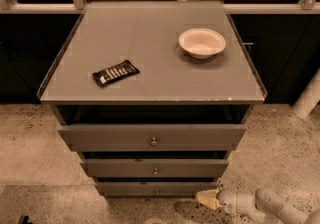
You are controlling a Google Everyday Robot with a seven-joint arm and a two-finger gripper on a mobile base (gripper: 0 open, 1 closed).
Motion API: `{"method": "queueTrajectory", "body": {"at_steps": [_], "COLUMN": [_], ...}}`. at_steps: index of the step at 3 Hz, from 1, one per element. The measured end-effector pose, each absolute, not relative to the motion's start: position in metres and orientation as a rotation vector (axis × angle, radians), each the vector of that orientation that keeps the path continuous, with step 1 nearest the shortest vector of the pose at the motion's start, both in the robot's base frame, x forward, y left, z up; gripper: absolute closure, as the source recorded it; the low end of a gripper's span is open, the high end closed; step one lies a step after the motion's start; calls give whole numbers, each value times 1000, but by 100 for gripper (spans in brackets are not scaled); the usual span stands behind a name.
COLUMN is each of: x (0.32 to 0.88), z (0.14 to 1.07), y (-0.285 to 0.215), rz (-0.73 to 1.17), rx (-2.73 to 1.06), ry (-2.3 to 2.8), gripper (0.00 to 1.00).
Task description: Open bottom drawer
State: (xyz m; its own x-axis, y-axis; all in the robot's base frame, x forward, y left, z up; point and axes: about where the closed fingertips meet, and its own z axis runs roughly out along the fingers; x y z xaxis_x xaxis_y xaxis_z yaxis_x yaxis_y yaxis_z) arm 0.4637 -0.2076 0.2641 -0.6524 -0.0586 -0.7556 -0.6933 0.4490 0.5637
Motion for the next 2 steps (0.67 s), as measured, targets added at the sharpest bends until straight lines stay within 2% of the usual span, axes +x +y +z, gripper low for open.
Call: {"method": "queueTrajectory", "body": {"at_steps": [1, 2], "x": [489, 489], "z": [258, 255], "y": [-201, -199], "rz": [1246, 1238], "rx": [-722, -716], "ry": [1982, 1986], "gripper": [100, 100]}}
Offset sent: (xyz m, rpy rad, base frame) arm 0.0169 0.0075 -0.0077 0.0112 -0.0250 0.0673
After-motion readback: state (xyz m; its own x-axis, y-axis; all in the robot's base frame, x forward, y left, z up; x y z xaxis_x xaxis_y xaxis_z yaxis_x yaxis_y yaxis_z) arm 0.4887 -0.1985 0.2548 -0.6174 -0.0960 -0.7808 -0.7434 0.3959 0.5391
